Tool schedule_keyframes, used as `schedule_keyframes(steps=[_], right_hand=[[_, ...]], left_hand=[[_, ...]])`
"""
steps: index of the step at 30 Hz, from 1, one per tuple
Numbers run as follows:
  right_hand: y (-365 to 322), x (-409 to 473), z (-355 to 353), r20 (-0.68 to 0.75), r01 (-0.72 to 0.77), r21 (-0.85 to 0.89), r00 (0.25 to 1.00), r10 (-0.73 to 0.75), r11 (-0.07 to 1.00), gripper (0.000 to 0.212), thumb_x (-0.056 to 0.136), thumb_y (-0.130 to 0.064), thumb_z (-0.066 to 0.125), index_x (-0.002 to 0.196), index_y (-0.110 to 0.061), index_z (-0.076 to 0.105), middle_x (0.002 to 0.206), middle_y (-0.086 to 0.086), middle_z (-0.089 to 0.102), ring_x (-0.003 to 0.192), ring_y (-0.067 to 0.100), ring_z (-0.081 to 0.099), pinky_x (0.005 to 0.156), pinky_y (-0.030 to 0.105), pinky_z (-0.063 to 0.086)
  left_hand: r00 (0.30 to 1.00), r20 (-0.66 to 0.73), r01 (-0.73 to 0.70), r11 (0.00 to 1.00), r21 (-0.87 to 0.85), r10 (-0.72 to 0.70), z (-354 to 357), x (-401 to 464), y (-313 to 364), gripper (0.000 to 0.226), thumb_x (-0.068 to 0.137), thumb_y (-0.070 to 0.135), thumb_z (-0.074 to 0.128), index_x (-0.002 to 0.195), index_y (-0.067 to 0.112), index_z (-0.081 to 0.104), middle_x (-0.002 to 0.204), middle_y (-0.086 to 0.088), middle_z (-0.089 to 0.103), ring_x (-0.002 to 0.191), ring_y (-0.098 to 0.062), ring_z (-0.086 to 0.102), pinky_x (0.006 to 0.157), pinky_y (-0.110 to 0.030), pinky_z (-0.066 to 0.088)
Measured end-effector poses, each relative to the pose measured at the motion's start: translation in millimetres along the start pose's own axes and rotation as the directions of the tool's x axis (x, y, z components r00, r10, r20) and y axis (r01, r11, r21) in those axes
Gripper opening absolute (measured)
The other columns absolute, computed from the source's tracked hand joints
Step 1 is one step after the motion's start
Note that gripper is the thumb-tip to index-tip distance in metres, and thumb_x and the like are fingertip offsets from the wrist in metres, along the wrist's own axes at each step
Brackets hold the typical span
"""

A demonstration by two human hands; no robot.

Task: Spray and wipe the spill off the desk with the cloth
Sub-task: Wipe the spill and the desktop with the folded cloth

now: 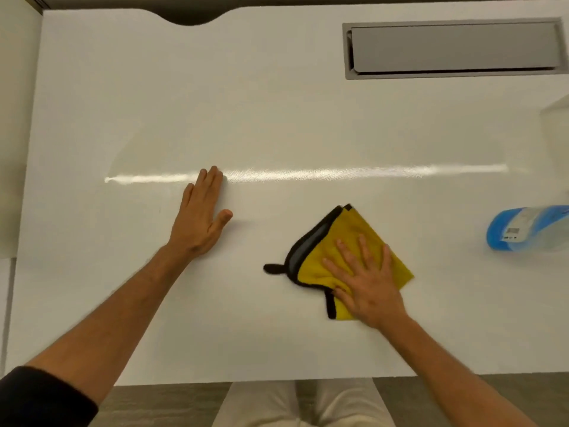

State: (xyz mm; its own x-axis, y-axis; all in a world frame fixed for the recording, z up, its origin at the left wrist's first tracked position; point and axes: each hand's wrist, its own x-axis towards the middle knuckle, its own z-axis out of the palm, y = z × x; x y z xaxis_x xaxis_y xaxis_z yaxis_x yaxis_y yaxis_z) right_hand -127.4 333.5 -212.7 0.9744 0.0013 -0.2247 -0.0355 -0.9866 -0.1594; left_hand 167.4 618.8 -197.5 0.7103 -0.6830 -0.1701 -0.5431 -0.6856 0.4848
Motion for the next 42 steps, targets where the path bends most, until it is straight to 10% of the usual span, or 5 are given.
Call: schedule_keyframes(steps=[10, 20, 26, 34, 42], right_hand=[[133.6, 143.0, -70.4, -0.043, -0.641, 0.196, 0.751, 0.659, 0.742, 0.076, 0.089, -0.081, 0.013, 0.156, -0.044, 0.012, 0.169, 0.006, 0.007, 0.150, 0.050, -0.001, 0.109, 0.081, 0.002], [14.8, 169.8, -65.6, -0.169, -0.230, 0.164, 0.952, 0.257, 0.959, 0.094, 0.071, -0.082, 0.053, 0.149, -0.033, 0.038, 0.160, 0.013, 0.025, 0.149, 0.039, 0.018, 0.113, 0.070, 0.011], [34.8, 155.6, -79.3, -0.352, -0.248, 0.197, 0.885, 0.305, 0.948, 0.023, 0.094, -0.029, 0.066, 0.100, -0.008, 0.071, 0.105, 0.018, 0.069, 0.096, 0.041, 0.063, 0.089, 0.053, 0.043], [35.6, 129.8, -129.5, -0.227, -0.082, 0.543, 0.944, 0.240, 0.836, 0.018, 0.103, -0.022, 0.049, 0.093, -0.010, 0.056, 0.085, 0.005, 0.058, 0.075, 0.026, 0.053, 0.068, 0.041, 0.044], [43.5, 54.5, -134.5, 0.029, -0.133, 0.732, 0.986, 0.164, 0.668, 0.047, 0.080, -0.040, 0.078, 0.120, -0.041, 0.053, 0.111, -0.019, 0.060, 0.099, 0.003, 0.058, 0.081, 0.021, 0.047]], left_hand=[[0.997, -0.061, 0.053, 0.999, 0.005, -0.053, -7.6, 19.1, -10.2, 0.082, 0.098, 0.065, 0.018, 0.161, 0.016, 0.003, 0.171, -0.003, -0.003, 0.157, -0.016, -0.009, 0.124, -0.031, -0.008], [0.994, -0.100, -0.038, 0.999, -0.035, 0.034, -18.6, 27.1, 2.3, 0.068, 0.101, 0.047, 0.038, 0.161, 0.020, 0.017, 0.170, 0.000, 0.009, 0.157, -0.019, 0.001, 0.125, -0.047, 0.002], [0.976, -0.164, -0.155, 0.987, -0.039, 0.147, -17.4, 41.1, 48.9, 0.059, 0.098, 0.031, 0.057, 0.152, 0.014, 0.040, 0.163, -0.009, 0.032, 0.152, -0.031, 0.024, 0.119, -0.058, 0.021], [0.944, -0.061, -0.324, 0.946, 0.025, 0.325, -6.1, 77.0, 150.1, 0.086, 0.085, 0.043, 0.073, 0.156, 0.020, 0.030, 0.164, 0.000, 0.032, 0.154, -0.025, 0.022, 0.121, -0.052, 0.014], [0.985, 0.080, -0.093, 0.865, -0.494, 0.152, -40.7, 52.7, 195.0, 0.014, 0.085, 0.026, 0.075, 0.098, 0.029, 0.069, 0.085, 0.006, 0.070, 0.077, -0.017, 0.062, 0.072, -0.040, 0.053]])
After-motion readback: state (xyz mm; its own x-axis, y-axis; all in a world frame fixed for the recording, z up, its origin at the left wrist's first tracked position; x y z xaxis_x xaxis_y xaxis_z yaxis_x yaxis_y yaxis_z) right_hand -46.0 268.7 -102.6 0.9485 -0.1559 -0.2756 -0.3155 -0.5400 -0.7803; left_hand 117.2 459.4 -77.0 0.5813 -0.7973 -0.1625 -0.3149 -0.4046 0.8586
